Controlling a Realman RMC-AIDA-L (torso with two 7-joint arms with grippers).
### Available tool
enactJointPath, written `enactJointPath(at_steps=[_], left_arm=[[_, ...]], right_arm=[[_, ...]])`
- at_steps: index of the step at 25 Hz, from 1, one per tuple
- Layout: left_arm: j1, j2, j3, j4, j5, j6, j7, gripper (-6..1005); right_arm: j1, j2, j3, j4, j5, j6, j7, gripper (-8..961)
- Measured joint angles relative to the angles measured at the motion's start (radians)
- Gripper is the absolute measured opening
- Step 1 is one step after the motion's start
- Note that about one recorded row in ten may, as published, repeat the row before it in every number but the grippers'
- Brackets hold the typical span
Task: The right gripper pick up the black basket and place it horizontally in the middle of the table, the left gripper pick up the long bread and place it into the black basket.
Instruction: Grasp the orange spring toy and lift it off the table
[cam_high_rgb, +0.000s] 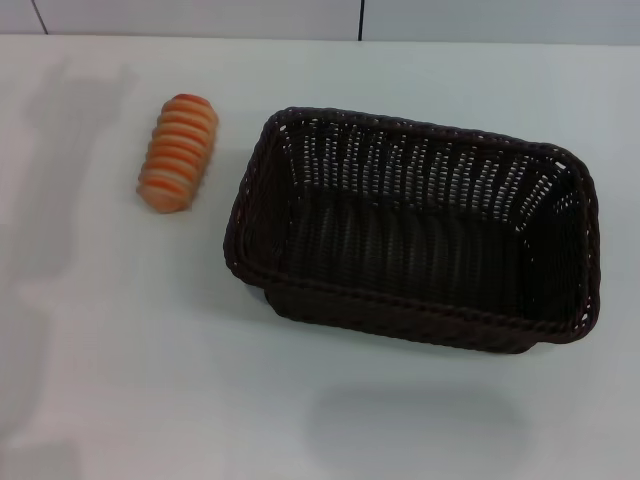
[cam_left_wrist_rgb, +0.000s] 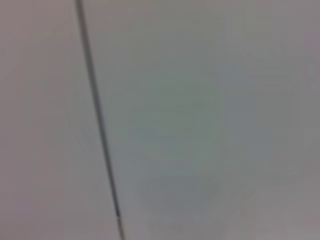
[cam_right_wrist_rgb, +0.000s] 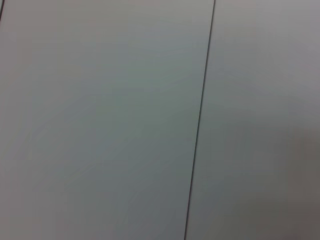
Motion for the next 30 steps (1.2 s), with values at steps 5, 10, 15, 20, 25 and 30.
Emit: enactJointPath(at_steps=[5,10,15,20,25,30], left_arm=[[-0.108,0.001,-0.004,0.039,0.051,-0.143,0.032,858],[-0.2,0.017,-0.007,0.124,0.061,-0.226,0.049,858],[-0.266,0.028,-0.009,0.237,0.06,-0.231,0.039,857],[-0.296,0.036,-0.012,0.311,0.06,-0.226,0.038,857],[-0.317,0.044,-0.022,0.371,0.06,-0.225,0.035,858],[-0.335,0.045,-0.011,0.417,0.06,-0.247,0.037,859]], right_arm=[[0.005,-0.004,0.0,-0.003,0.027,-0.003,-0.005,443],[0.009,-0.007,0.0,-0.005,0.03,-0.036,-0.001,443],[0.014,-0.011,-0.001,-0.017,0.026,-0.064,-0.001,443],[0.014,-0.011,-0.001,-0.016,0.026,-0.065,0.001,443],[0.009,-0.01,-0.001,-0.014,0.025,-0.07,0.003,443],[0.004,-0.008,-0.001,-0.012,0.025,-0.065,0.003,443]])
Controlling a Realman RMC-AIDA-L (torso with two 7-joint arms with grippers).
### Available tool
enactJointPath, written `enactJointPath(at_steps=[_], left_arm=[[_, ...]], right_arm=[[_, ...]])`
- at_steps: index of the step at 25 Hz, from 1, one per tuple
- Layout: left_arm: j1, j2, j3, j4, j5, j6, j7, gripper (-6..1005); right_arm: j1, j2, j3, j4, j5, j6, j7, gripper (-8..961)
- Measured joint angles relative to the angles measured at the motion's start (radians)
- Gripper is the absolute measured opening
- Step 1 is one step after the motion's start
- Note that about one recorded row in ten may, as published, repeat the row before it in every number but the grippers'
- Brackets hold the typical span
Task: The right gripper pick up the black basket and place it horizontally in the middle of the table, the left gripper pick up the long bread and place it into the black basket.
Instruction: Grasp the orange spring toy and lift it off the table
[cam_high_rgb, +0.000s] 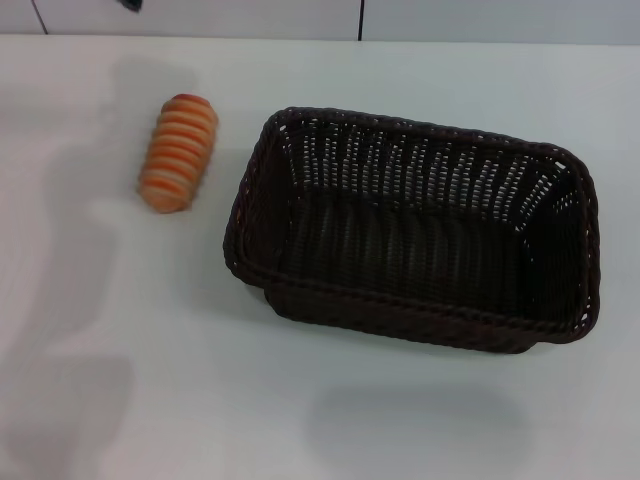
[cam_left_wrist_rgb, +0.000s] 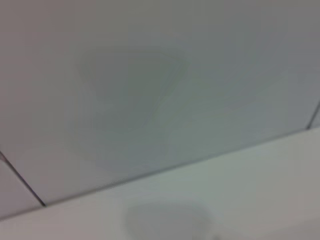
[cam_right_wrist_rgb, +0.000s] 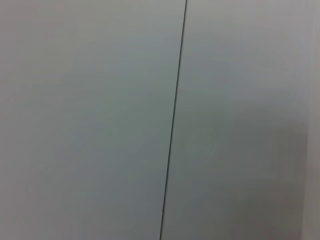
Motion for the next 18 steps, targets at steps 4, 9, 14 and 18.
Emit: enactJointPath(at_steps=[4,9,14,18], left_arm=[[-0.039,0.003,0.014,0.066,0.0,-0.037,0.011,857],[-0.062,-0.005,0.061,0.127,0.0,-0.015,0.004,857],[-0.08,-0.008,0.087,0.213,0.0,0.028,-0.007,858],[-0.095,-0.007,0.089,0.271,0.0,0.071,-0.01,858]], right_arm=[[-0.003,0.001,0.0,0.001,0.0,0.007,0.0,442],[-0.002,0.0,0.0,0.002,0.0,0.016,0.001,442],[-0.002,-0.001,0.0,0.002,-0.003,0.02,0.004,442],[-0.001,-0.001,0.0,0.002,-0.011,0.021,0.005,442]])
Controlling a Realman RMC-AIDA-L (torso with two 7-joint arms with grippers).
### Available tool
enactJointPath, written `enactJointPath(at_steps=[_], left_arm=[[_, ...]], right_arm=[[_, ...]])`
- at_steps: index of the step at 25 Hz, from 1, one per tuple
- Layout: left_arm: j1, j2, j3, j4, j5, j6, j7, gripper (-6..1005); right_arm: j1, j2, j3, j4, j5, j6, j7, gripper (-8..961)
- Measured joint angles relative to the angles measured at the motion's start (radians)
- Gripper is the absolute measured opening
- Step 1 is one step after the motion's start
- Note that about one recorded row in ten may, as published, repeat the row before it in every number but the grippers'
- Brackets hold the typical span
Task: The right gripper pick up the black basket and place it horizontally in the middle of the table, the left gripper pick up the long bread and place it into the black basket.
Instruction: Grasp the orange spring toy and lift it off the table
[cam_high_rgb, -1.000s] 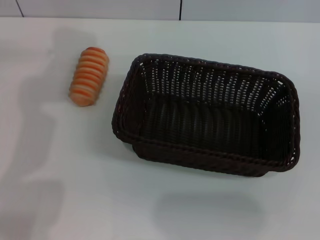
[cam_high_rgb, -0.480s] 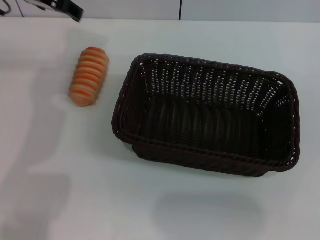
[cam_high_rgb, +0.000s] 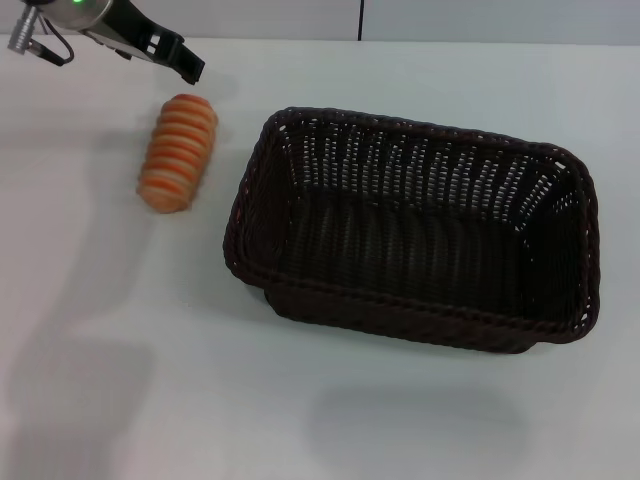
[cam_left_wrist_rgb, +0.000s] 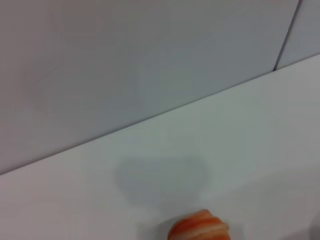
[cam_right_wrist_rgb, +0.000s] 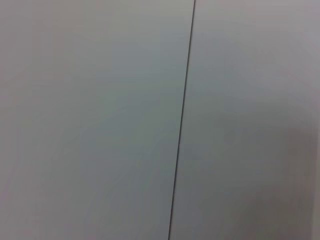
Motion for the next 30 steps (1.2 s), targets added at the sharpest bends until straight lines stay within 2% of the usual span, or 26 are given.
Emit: enactJointPath(at_steps=[3,6,8,10,14,30], left_arm=[[-0.007,0.004,0.0,0.022,0.0,0.014,-0.001,858],[-0.036,0.015,0.006,0.111,0.0,0.057,-0.004,858],[-0.04,0.018,0.01,0.127,0.0,0.064,-0.006,858],[-0.056,0.043,0.065,0.198,0.0,0.091,-0.042,859],[-0.082,0.065,0.126,0.276,0.001,0.102,-0.082,859],[-0.098,0.028,0.142,0.318,0.0,0.085,-0.077,858]], right_arm=[[0.001,0.0,0.0,0.0,-0.007,0.002,0.0,442],[0.001,0.0,0.0,0.0,-0.01,0.005,0.0,442],[0.001,0.0,0.0,0.0,-0.01,0.009,0.001,442],[0.0,0.0,0.0,0.0,-0.01,0.012,0.001,443],[0.0,0.001,0.0,0.002,-0.01,0.015,0.001,443],[0.014,-0.001,-0.001,0.001,-0.011,0.022,0.0,443]])
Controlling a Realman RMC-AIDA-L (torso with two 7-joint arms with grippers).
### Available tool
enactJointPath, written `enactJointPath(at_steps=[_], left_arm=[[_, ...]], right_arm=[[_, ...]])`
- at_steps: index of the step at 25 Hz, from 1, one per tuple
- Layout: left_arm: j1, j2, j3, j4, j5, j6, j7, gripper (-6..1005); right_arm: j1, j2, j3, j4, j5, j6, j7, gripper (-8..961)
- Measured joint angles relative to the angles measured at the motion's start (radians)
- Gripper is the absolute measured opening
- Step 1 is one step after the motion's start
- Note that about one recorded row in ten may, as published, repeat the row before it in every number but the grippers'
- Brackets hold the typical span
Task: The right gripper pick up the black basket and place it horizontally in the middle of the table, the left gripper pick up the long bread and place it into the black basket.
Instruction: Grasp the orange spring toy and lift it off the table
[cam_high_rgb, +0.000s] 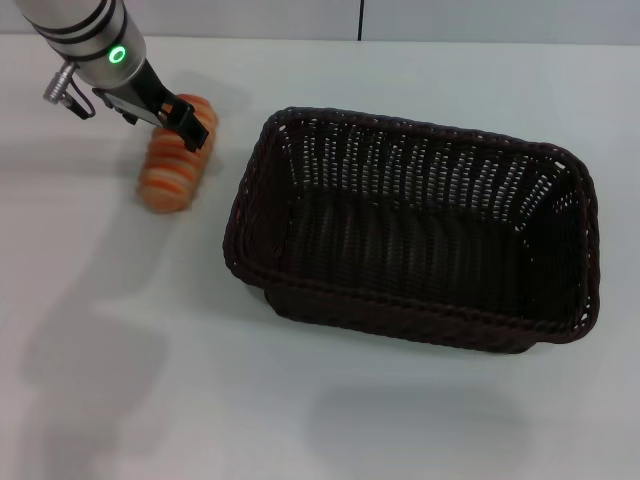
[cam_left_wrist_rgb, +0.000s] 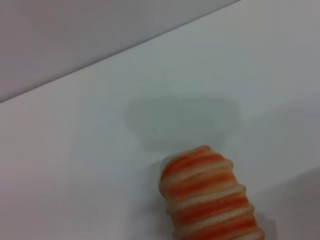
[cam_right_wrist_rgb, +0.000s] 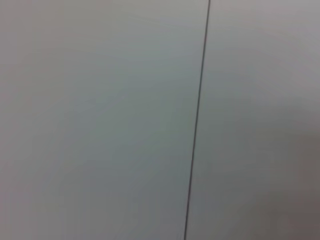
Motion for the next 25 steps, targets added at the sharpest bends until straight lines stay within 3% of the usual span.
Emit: enactJointPath(at_steps=[25], left_arm=[[0.001,-0.013,-0.009,0.15,-0.002,0.097,0.001,829]], right_arm=[[0.024,0.0,0.0,0.0,0.0,0.036,0.001,441]])
